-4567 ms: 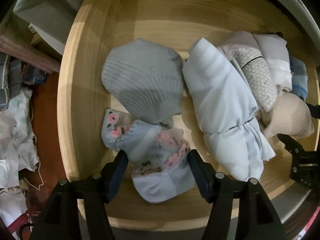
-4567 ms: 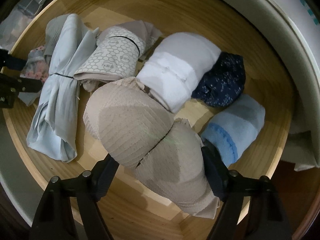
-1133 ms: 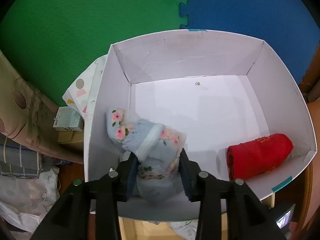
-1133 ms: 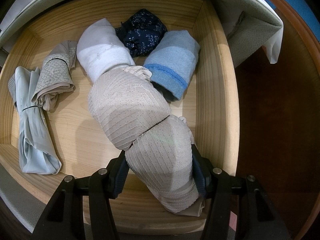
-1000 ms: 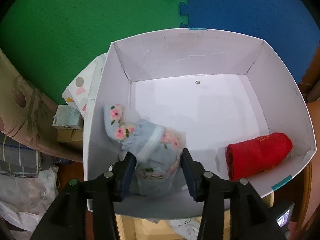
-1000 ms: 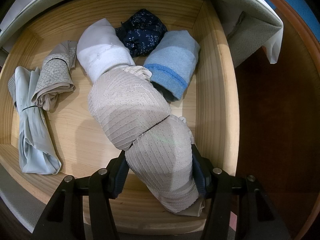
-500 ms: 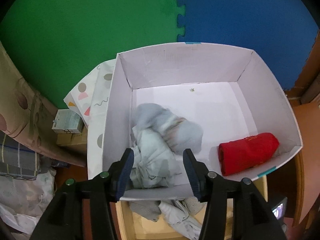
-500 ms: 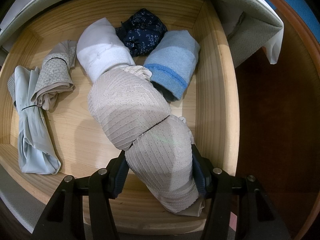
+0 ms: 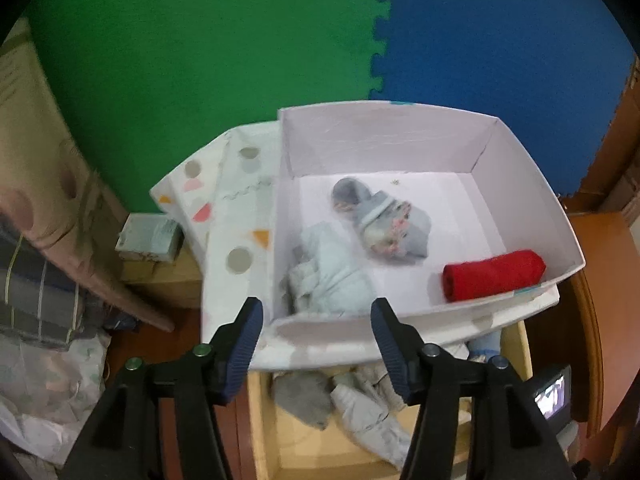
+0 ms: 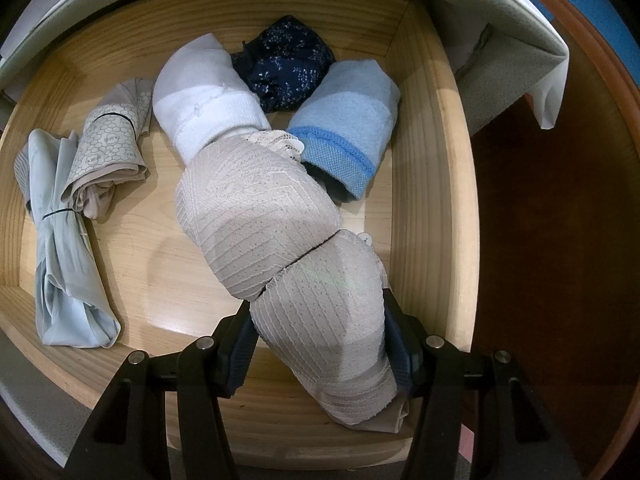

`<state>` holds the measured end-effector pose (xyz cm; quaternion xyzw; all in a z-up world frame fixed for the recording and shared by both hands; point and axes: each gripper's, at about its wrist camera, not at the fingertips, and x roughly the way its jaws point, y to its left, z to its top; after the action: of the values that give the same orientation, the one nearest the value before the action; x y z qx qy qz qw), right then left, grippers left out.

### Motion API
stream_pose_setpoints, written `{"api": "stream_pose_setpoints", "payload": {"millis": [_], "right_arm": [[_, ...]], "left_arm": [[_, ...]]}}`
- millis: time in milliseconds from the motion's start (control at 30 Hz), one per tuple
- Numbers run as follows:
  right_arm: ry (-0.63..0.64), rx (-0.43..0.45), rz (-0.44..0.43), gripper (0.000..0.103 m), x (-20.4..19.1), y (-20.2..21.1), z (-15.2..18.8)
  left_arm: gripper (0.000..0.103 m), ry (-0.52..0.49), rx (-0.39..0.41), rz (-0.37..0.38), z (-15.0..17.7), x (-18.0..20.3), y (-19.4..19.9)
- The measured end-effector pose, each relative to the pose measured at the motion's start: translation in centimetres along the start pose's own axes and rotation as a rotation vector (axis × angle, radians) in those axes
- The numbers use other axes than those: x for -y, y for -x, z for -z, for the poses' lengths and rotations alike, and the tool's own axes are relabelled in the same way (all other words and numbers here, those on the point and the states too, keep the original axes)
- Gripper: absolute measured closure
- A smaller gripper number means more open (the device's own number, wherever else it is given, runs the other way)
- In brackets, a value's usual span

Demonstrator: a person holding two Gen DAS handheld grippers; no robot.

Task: Take underwear out of drawer
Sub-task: 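Move the left tool back over the drawer while the right tool lifts the beige bra, then carry the beige bra into the white box and open the right tool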

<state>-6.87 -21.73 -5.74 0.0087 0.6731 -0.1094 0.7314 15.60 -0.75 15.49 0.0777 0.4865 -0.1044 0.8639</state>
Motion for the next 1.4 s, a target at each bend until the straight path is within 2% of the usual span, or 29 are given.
{"api": "stream_pose_setpoints", "payload": {"millis": [200, 333, 533, 700, 900, 1167, 1233, 1400], "right_arm": [[-0.001, -0.001, 0.000, 0.050, 0.0, 0.0, -0.1], [-0.002, -0.001, -0.003, 0.050, -0.1, -0.1, -0.1], [-0.003, -0.004, -0.004, 0.052, -0.1, 0.1, -0.2], [-0.015, -0.008, -0.073, 0.053, 0.7, 0.9, -0.5], [-0.043, 0.001, -0.115, 0.053, 2.0, 2.4, -1.0], [-0.021, 0.032, -0.114, 0.053, 1.8, 5.8, -1.4], [-0.021, 0.039, -0.132, 0.053, 1.9, 6.7, -1.5], [-0.004, 0.064, -0.145, 0.053, 1.9, 9.8, -2.0]], "left_arm": [[0.045, 0.071, 0.039, 0.012, 2.6, -2.8, 1.5], [0.045, 0.101, 0.052, -0.008, 4.9, -4.3, 1.6], [0.045, 0.098, -0.017, -0.058, 9.3, -5.1, -1.5], [0.045, 0.093, -0.071, -0.076, 12.4, -4.6, -4.4], [0.045, 0.095, -0.103, -0.082, 14.7, -4.1, -7.2], [0.045, 0.062, -0.135, -0.121, 17.0, -4.0, -9.5], [0.045, 0.078, -0.158, -0.103, 17.3, -4.3, -10.0], [0.045, 0.141, -0.140, -0.063, 17.9, -4.9, -10.1]]}}
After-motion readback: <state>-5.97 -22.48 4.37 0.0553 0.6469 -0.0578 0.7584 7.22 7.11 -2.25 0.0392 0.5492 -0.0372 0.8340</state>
